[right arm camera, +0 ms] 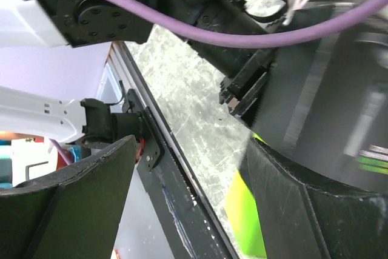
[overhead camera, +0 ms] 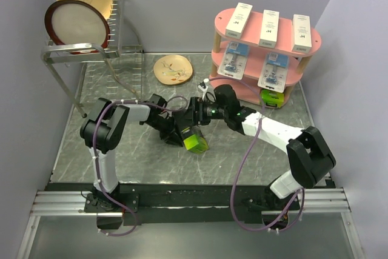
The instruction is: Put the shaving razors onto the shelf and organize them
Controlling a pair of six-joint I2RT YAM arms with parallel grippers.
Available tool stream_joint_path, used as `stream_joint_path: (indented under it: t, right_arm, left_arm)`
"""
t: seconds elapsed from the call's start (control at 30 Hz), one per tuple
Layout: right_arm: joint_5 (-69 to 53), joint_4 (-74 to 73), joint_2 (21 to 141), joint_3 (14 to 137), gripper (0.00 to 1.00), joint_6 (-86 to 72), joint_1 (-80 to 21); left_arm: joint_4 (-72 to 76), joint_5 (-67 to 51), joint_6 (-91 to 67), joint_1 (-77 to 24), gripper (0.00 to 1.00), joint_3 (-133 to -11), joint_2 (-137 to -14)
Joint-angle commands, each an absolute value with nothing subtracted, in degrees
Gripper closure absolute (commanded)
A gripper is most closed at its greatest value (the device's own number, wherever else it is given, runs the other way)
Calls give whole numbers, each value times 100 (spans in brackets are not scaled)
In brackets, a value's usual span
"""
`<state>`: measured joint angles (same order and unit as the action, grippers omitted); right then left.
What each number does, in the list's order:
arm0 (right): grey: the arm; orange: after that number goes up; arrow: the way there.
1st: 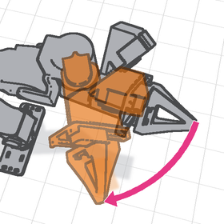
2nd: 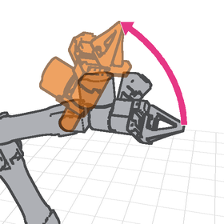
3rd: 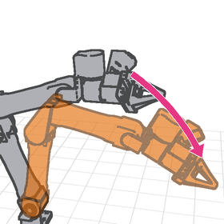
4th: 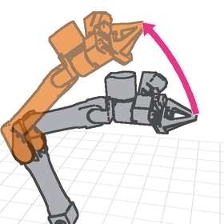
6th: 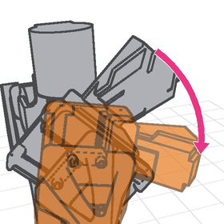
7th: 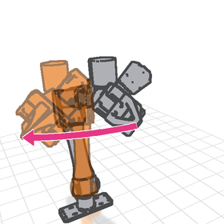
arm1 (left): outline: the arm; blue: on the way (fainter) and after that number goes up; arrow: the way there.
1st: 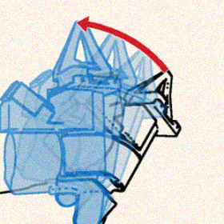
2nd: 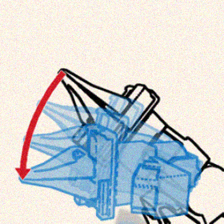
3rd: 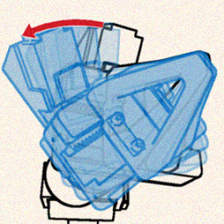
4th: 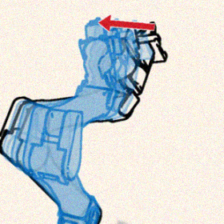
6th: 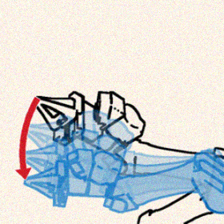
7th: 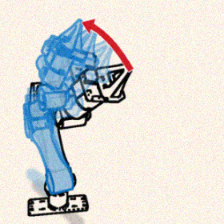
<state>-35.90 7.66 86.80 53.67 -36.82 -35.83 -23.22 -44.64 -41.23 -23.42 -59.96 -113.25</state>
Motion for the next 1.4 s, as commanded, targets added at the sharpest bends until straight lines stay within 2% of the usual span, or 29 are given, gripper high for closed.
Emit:
stream_joint_path:
  t: [0.0, 0.1, 0.2, 0.33, 0.43, 0.47, 0.57, 0.6, 0.7, 0.9, 1.07, 1.13, 1.37]
  right_arm:
    - [-3630, 853, 8438, 5502, 19, -3481, -3507]
    - [-3525, 888, 8315, 5519, 17, -3375, -3507]
    - [-3507, 835, 8236, 5581, 15, -3279, -3463]
    - [-3472, 713, 8130, 5695, 12, -3156, -3200]
    - [-2559, -95, 7963, 5547, 6, -3146, -2876]
    - [-2392, -97, 7937, 5363, 6, -3216, -2796]
    - [-2074, -142, 8120, 4739, 9, -3480, -2628]
    - [-2231, -10, 8182, 4424, 14, -3646, -2611]
    - [-2678, 561, 8341, 4132, 15, -4033, -2619]
    - [-2856, 703, 8323, 4236, 15, -4131, -2637]
    - [-3198, 957, 8112, 4210, 16, -4192, -2646]
    - [-3391, 1054, 8130, 4254, 16, -4227, -2645]
    - [-3752, 1160, 8305, 4631, 17, -4201, -2944]
  left_arm:
    - [-2154, -2118, -3797, -2312, 67, -5687, -11654]
    - [-2145, -2145, -3753, -2312, 66, -5730, -11619]
    - [-2442, -1917, -3771, -2303, 57, -5766, -11453]
    - [-3058, -1661, -3630, -2163, 27, -5591, -10908]
    - [-2849, -2047, -3603, -2030, 16, -5275, -10565]
    - [-2334, -2526, -3664, -1995, 15, -5152, -10538]
    - [-1830, -2855, -4024, -1978, 15, -4879, -10521]
    - [-1480, -2961, -4086, -1978, 15, -4817, -10460]
    - [-1353, -3076, -4096, -1978, 16, -4755, -10441]
    - [-652, -3646, -4515, -1986, 10, -4509, -9653]
    - [456, -3586, -4860, -2250, 4, -4245, -8834]
    - [806, -3673, -4983, -2268, 1, -4254, -8885]
    - [2845, -4437, -5800, -2110, 1, -4104, -9447]
